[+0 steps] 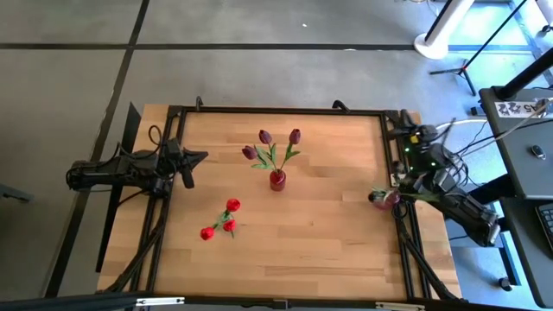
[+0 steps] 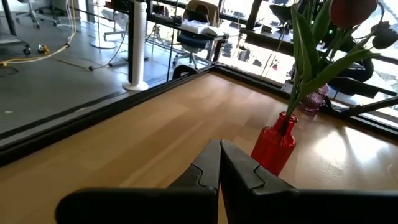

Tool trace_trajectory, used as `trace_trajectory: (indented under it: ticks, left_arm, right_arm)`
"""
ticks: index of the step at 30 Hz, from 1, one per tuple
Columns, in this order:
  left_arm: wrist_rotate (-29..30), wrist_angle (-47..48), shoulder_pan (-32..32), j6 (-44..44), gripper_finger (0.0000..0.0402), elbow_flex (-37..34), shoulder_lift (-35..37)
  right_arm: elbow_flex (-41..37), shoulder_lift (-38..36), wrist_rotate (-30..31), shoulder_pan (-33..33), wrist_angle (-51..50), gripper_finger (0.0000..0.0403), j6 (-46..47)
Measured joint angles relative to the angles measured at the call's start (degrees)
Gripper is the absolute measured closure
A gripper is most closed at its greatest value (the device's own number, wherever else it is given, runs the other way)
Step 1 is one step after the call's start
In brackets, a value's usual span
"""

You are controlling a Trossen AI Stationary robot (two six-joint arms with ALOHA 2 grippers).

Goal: Sort flowers into vase by color
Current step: Return to Home Position

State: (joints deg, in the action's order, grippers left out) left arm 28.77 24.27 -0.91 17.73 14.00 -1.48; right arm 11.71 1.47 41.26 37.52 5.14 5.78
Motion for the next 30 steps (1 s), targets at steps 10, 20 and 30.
trace_trajectory:
  ticks: [10, 20, 30]
  left_arm:
    - [0.3, -1.2, 0.0, 0.1, 0.0401, 0.0, 0.0]
    - [-6.2, -1.3, 0.0, -1.4, 0.0401, 0.0, 0.0]
    - [-7.5, -5.3, 0.0, -6.8, 0.0401, -2.0, 0.0]
  right_arm:
    - [-7.6, 0.2, -15.9, 0.0, 2.0, 0.0375, 2.8]
    - [-10.8, 0.2, -17.1, 0.0, -0.9, 0.0375, 4.7]
    - [-10.8, 1.0, -19.4, 0.0, -1.3, 0.0375, 4.5]
